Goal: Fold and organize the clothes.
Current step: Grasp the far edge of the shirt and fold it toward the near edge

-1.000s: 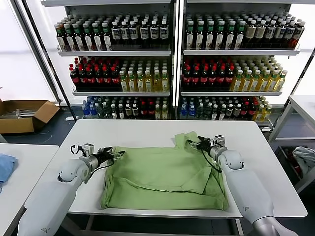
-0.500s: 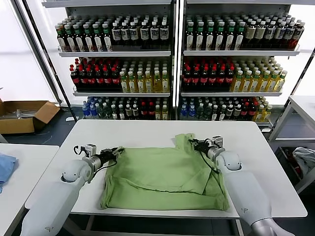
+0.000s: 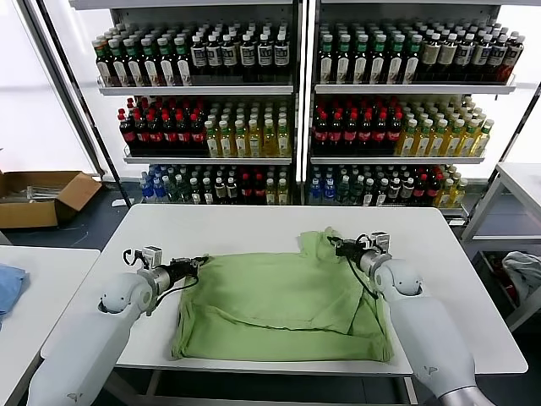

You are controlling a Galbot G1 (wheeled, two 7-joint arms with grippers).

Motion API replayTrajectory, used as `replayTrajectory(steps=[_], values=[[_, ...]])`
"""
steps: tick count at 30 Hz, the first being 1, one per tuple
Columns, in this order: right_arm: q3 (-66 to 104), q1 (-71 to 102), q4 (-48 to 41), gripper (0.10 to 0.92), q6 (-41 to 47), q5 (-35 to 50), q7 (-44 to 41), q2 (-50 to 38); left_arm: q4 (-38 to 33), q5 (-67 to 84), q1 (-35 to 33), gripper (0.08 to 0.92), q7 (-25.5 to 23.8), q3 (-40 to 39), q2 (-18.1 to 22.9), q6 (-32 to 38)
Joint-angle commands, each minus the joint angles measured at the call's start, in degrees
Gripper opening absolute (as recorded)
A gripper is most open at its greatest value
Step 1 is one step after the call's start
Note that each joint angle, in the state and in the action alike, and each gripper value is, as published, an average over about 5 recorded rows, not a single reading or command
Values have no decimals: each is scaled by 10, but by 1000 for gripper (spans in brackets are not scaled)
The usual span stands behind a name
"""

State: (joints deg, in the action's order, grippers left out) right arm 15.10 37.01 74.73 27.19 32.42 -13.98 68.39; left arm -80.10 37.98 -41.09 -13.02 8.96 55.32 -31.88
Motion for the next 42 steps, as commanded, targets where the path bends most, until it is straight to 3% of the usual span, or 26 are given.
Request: replayTrajectory(steps=[1,14,22,32,36,42], values=[[53,98,188,106,7,58,27,-38,-110,22,-38,91,5,35,-20,2],[201,374,399,106,-7,37,26,-54,-279,21,-200,91,39,148,-34,-4],[239,534,452,106,-53,-25,12,-22,-354,23,-332,91,40,206,-51,-12],[239,603,466,119,-74,-93,31,9,-387,-51,-465,91,35,211,-37,-11],[269,591,462,207,-86,-85,27,3,-387,-99,-474,130,33,221,-30,-12],[356,589,457,380,-168,-61,0,-20,-402,-78,-475,294,47,271,-41,-12]])
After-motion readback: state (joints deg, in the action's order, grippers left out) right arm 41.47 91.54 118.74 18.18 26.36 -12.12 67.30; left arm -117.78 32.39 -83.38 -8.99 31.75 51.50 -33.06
